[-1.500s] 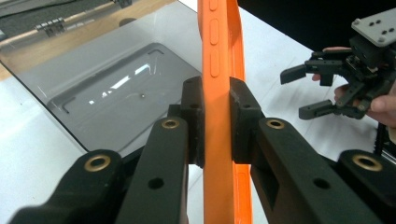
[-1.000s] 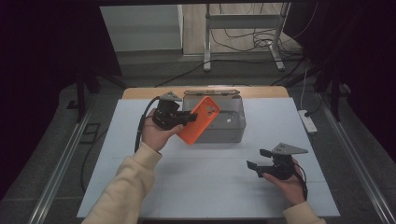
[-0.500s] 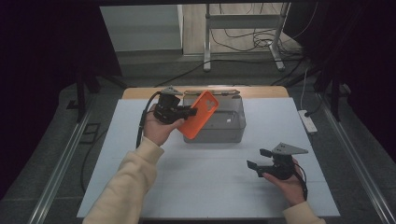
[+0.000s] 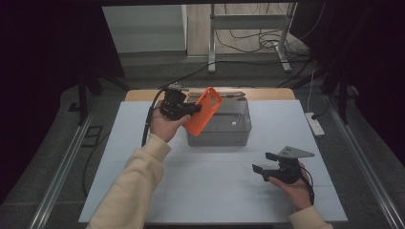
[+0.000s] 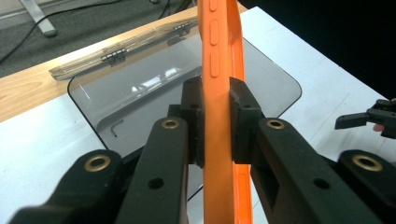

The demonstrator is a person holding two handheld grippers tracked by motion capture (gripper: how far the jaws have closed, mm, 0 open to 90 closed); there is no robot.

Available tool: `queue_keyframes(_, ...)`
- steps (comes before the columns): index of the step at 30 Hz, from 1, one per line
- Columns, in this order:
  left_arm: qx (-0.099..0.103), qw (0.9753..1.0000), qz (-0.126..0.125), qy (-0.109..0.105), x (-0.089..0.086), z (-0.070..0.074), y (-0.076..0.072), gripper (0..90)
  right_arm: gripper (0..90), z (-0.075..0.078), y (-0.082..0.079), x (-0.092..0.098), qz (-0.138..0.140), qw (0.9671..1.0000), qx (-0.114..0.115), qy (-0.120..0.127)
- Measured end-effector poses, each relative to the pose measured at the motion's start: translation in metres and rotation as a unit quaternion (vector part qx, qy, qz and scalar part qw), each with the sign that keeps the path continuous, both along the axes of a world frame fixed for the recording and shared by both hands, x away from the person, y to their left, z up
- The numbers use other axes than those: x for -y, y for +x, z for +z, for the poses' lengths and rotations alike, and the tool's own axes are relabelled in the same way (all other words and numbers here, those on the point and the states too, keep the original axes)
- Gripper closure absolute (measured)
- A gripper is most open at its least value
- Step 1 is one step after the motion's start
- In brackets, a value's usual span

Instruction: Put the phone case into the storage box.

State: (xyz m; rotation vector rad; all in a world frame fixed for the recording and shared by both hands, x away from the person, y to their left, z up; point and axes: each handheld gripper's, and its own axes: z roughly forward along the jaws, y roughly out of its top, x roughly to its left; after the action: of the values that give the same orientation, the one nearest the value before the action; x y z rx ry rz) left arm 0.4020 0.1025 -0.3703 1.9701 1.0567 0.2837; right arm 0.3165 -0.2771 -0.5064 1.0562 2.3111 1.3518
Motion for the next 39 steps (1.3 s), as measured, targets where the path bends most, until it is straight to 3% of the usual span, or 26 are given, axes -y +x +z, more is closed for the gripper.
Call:
queue_keyframes(20,-0.01,0.9986,0.05,0.015,-0.003,-0.007,0.017,79.4,20.4,-0.001,0.0,-0.001,0.0,1.0,-0.002,-0.003)
queue_keyframes(39,-0.016,0.9973,0.065,0.03,0.005,-0.007,0.027,79.4,20.4,-0.001,0.001,-0.001,0.0,1.0,-0.002,-0.005)
